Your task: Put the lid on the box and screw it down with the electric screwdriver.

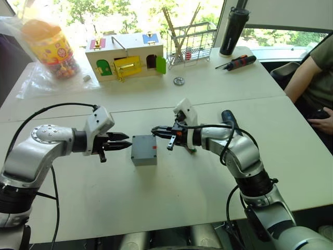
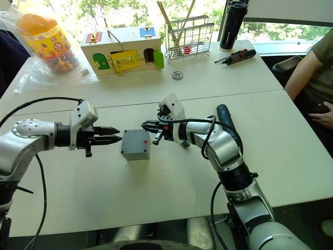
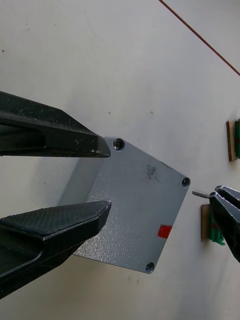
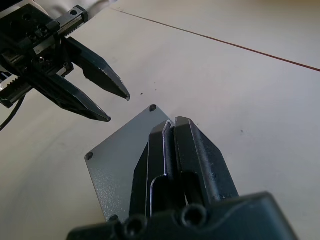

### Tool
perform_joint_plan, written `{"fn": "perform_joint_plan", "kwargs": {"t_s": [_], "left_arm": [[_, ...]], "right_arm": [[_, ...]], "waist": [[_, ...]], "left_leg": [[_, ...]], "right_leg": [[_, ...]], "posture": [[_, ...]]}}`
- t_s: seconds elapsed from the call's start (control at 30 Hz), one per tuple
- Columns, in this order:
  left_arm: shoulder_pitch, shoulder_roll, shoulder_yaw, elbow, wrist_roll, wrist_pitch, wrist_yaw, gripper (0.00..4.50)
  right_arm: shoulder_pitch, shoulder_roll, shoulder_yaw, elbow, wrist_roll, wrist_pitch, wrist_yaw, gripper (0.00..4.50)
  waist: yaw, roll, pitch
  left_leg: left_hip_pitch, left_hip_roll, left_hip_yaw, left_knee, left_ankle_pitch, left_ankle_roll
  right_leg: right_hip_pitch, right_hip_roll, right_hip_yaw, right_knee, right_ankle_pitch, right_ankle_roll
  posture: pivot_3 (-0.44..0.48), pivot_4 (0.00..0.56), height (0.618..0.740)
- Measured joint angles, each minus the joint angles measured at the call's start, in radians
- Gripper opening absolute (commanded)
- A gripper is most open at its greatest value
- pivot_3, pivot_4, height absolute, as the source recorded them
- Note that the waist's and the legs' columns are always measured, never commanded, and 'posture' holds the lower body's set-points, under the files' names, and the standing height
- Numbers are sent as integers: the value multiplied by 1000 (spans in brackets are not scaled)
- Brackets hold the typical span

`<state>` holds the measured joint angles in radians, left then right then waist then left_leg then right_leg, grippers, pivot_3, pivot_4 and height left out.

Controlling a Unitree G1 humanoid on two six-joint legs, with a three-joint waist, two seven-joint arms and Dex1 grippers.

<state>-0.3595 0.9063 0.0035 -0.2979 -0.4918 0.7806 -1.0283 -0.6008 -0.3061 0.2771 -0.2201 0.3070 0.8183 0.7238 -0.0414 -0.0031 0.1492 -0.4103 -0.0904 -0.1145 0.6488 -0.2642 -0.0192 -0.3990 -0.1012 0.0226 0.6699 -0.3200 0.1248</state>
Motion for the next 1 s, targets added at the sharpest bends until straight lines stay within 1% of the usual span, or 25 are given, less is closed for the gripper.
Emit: {"fn": "perform_joint_plan", "kwargs": {"t_s": [0.23,0.67,1.0], "left_arm": [[-10,-7,-21,1,0,0,6,1326],[-29,-15,-23,2,0,-1,8,1326],[-29,-20,-27,4,1,-1,11,1326]], "right_arm": [[4,-2,15,14,-8,-25,-4,50],[6,-1,24,70,-22,-62,-12,50],[7,-4,24,72,-28,-62,-10,50]], "waist": [[-1,0,0],[-1,0,0],[-1,0,0]], "left_leg": [[0,0,0,0,0,0],[0,0,0,0,0,0],[0,0,0,0,0,0]], "right_leg": [[0,0,0,0,0,0],[0,2,0,0,0,0],[0,2,0,0,0,0]], "posture": [[0,150,740],[0,150,740],[0,150,740]]}}
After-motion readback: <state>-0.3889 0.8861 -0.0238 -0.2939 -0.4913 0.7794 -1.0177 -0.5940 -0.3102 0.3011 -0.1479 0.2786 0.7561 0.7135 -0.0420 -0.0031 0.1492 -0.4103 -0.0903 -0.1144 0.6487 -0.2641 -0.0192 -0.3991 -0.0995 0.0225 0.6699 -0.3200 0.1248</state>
